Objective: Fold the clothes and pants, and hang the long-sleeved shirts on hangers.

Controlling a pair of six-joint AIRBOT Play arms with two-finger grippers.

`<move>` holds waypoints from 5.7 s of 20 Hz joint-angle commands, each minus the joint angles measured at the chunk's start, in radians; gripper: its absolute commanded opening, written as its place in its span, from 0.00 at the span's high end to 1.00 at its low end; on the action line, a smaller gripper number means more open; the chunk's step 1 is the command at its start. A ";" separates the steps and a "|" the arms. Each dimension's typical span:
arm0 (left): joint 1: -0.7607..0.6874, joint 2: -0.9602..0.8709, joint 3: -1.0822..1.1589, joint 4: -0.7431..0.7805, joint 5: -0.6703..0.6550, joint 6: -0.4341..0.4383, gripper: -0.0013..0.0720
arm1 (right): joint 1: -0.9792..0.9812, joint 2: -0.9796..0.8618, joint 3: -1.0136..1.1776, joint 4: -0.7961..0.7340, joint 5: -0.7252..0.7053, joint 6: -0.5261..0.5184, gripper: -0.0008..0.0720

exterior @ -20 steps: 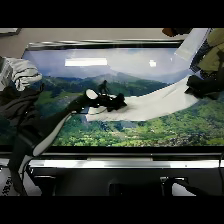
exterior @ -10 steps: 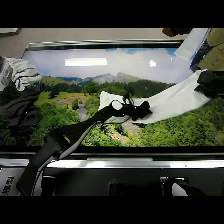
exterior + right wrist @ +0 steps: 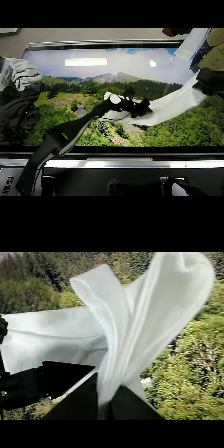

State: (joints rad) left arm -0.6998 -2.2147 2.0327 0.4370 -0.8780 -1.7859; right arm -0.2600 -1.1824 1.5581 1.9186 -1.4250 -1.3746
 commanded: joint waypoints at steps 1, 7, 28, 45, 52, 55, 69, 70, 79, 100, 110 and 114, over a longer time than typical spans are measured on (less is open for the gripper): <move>0.140 0.128 0.004 0.293 -0.242 -0.014 0.96 | 0.075 -0.038 0.000 0.085 0.048 0.018 0.95; 0.431 0.407 0.004 0.650 -0.582 -0.009 0.96 | 0.449 -0.178 0.000 0.024 0.196 0.135 0.95; 0.717 0.584 0.001 0.679 -0.660 0.058 0.96 | 0.724 -0.485 0.000 0.167 0.430 0.154 0.17; 0.717 0.583 0.001 0.679 -0.693 0.084 0.96 | 0.008 -0.361 -0.446 0.407 0.156 -0.455 0.10; 0.717 0.579 -0.043 0.678 -0.693 0.084 0.96 | 0.009 -0.435 -0.466 0.426 0.294 -0.491 0.13; 0.715 0.577 -0.061 0.678 -0.693 0.084 0.96 | 0.023 -0.457 -0.466 0.456 0.324 -0.492 0.28; 0.715 0.578 -0.061 0.678 -0.697 0.084 0.96 | 0.031 -0.463 -0.055 0.359 0.274 -0.249 0.95; 0.715 0.578 -0.061 0.678 -0.697 0.085 0.96 | 0.005 -0.463 -0.010 0.328 0.282 -0.217 0.95; 0.718 0.578 -0.061 0.679 -0.697 0.097 0.96 | -0.313 -0.448 0.145 0.086 0.182 -0.055 0.95; 0.717 0.578 -0.061 0.679 -0.704 0.113 0.96 | -0.584 -0.240 -0.425 -0.422 -0.018 0.162 0.95; 0.717 0.578 -0.061 0.679 -0.704 0.113 0.96 | -0.584 -0.230 -0.491 -0.447 -0.125 0.266 0.95; 0.717 0.578 -0.061 0.679 -0.705 0.110 0.96 | -0.584 -0.230 -0.509 -0.462 -0.154 0.291 0.67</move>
State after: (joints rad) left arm 0.0166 -1.6371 1.9717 1.1156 -1.5822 -1.6745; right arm -0.8440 -1.4136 1.0588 1.4715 -1.5490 -1.1057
